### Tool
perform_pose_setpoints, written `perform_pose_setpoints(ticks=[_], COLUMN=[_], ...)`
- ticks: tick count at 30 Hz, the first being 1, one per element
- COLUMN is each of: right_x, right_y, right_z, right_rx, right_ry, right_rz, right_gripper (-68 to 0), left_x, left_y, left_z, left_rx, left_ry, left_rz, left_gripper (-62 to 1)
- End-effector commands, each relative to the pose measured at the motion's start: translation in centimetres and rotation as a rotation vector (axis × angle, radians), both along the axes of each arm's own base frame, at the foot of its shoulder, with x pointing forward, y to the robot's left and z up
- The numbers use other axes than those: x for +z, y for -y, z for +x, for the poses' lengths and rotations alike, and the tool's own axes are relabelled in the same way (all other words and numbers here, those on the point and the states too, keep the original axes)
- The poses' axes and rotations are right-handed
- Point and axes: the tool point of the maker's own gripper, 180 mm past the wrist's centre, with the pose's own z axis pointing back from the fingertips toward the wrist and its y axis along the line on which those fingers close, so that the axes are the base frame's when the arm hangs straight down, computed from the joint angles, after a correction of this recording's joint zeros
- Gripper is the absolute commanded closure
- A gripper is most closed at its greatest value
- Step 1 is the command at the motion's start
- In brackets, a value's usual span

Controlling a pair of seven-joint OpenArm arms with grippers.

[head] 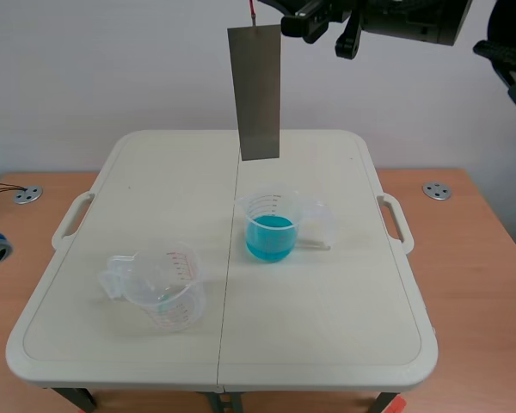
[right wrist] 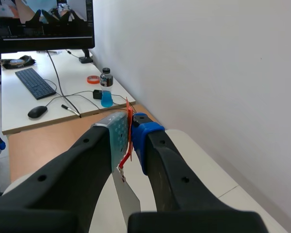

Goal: Hold the metal plate by the orange handle, dip it into the blue solution, take it out and point at it, then put the plate back in the beaker on the left.
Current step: 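Move the plate over the blue solution, then point at the plate with the left hand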

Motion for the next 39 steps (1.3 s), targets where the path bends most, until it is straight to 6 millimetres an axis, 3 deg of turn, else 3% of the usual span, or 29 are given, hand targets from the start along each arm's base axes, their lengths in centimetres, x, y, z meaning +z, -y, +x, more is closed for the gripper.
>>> perform_pose_setpoints(ticks=[1, 12, 23, 39], right_x=[2.0, 1.0, 0.3, -0.3], right_y=[0.4, 1.4, 2.5, 2.6], right_z=[-0.1, 1.1, 3.0, 3.1], right_rx=[0.007, -0.006, -0.04, -0.03], right_ry=[0.045, -0.026, -0.063, -0.076], right_rz=[0.03, 0.062, 0.061, 0.055], right_gripper=[-1.3, -1.3, -1.3, -1.3], left_x=[0.5, 1.7, 1.0, 0.4], left_y=[1.4, 7.7, 12.9, 17.0], left_z=[0.3, 2.7, 5.4, 11.1], left_rx=[-0.035, -0.17, -0.24, -0.239], left_ry=[0.014, 0.081, 0.131, 0.202], left_rz=[-0.04, -0.135, -0.165, -0.162], left_gripper=[-7.7, -7.7, -7.7, -7.7])
